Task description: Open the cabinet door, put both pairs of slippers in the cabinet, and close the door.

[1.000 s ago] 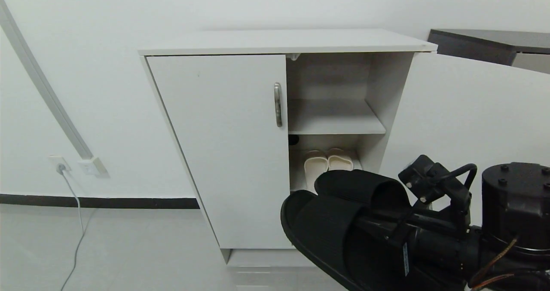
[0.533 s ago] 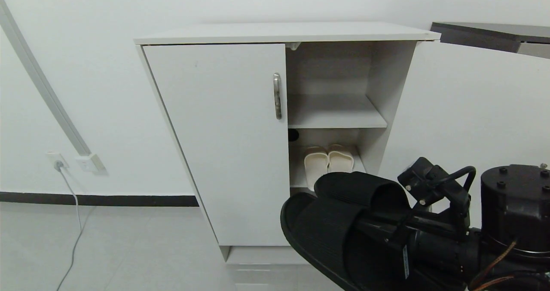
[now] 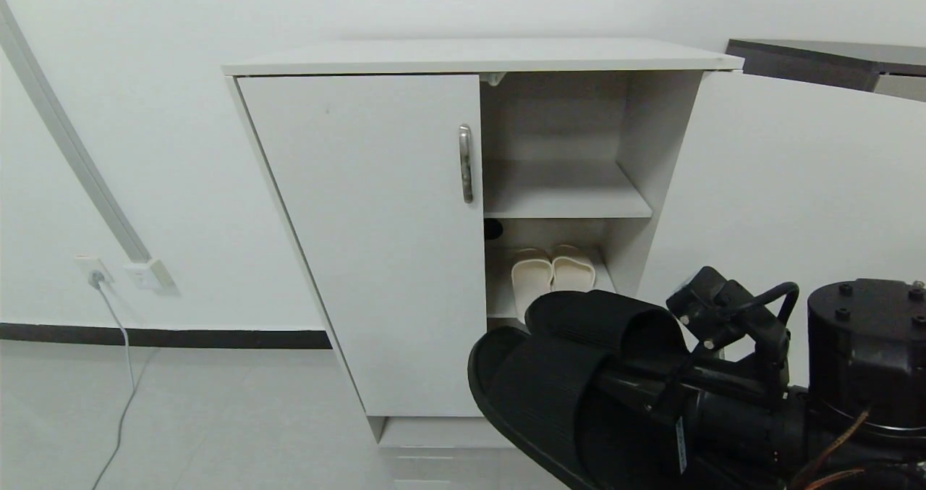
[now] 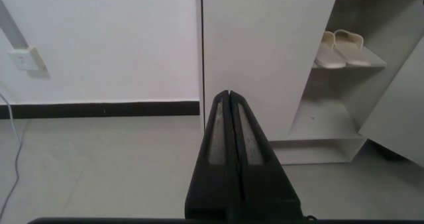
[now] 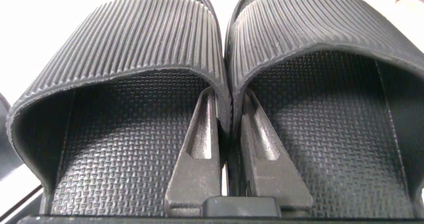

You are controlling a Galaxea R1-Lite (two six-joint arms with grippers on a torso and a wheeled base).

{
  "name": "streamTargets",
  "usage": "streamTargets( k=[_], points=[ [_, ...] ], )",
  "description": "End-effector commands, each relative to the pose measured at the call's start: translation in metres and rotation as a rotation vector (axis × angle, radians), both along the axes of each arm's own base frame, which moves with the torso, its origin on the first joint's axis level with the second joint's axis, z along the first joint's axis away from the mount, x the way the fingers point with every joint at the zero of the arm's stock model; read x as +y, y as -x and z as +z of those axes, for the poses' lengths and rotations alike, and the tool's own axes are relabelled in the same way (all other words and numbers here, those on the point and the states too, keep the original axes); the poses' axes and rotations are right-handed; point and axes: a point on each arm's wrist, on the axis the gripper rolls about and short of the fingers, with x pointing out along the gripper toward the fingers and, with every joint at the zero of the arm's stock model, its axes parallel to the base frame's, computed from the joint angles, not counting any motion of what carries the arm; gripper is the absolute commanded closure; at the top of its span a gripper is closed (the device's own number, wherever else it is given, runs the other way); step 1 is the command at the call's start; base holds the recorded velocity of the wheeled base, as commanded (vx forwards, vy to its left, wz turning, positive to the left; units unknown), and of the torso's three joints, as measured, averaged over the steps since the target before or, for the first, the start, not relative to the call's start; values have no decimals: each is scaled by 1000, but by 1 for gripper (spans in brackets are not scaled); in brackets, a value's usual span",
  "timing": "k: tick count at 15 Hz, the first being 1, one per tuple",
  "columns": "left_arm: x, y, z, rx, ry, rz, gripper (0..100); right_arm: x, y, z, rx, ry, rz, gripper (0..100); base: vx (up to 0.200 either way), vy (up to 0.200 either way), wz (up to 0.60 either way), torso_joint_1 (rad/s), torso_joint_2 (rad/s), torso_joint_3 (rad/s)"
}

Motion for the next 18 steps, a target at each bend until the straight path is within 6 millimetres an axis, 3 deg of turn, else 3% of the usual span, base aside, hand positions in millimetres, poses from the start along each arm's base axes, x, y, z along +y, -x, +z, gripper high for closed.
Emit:
streamTargets(
  k=[1, 4, 7, 11, 13, 18],
  points=[
    [0, 0, 0, 0, 1, 1, 100, 0, 0, 0, -2, 4, -2, 100, 0, 0, 0, 0, 0, 0],
    [0, 0, 0, 0, 1, 0, 100, 1, 1, -1, -24, 32, 9, 100, 0, 0, 0, 0, 0, 0],
    [0, 0, 0, 0, 1, 0, 100, 16, -1, -4, -16, 42, 10, 100, 0, 0, 0, 0, 0, 0],
    [0, 0, 0, 0, 1, 0, 100, 73, -8, -5, -23, 16, -239, 100, 0, 0, 0, 0, 0, 0],
    [0, 0, 0, 0, 1, -2, 100, 111, -20, -9, -74, 21, -462, 100, 0, 0, 0, 0, 0, 0],
    [0, 0, 0, 0, 1, -2, 100, 145, -43, 11, -9, -24, -637, 100, 0, 0, 0, 0, 0, 0]
  ],
)
